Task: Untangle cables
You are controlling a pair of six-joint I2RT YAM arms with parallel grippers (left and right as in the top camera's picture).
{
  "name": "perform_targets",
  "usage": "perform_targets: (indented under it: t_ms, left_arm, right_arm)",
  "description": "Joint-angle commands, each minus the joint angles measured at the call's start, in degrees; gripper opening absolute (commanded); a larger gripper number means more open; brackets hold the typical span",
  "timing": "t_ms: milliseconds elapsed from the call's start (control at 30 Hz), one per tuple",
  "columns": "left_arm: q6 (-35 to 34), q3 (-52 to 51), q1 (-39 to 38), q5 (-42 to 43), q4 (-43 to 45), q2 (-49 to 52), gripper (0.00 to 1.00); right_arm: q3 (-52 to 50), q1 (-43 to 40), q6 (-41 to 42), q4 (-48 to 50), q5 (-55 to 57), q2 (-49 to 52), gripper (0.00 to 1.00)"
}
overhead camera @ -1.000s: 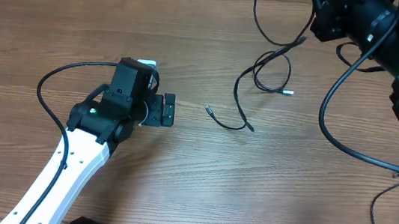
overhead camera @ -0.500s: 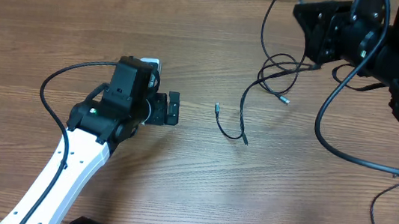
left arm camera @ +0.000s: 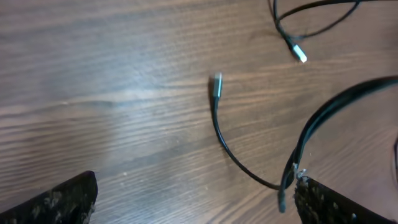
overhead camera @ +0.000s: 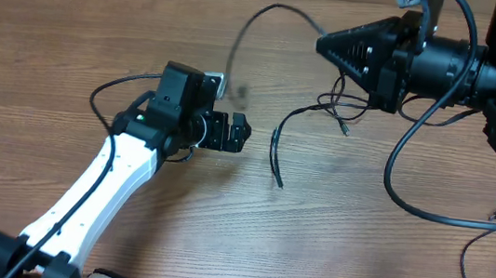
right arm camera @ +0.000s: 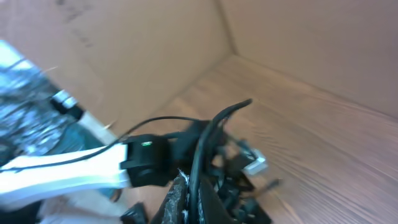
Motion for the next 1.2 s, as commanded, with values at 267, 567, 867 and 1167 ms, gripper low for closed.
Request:
perform_targets:
  t_ms: [267,567,867,1167]
  left_arm:
    - [8.44,0.98,0.44,9.92,0.15,2.25,1.00]
    - [8.20,0.98,8.33,15.67,-0.61,2.25,1.00]
    - [8.24,0.98,15.26,24.70,0.46,2.25,0.99]
    - [8.24,0.98,14.80,25.62,1.09,2.25,0.99]
  right_arm:
    - [1.22,0.33,-2.21,-0.68,-5.11,-0.57,0.04]
    - [1.20,0.33,-15.67,-12.92,-5.11,-0.57,0.04]
    - [1.20,2.69,-17.20,-13.62,-9.44,-0.31,0.04]
    - [1.16,12.28,-18.67,-13.79,-9.79,-0.20,0.04]
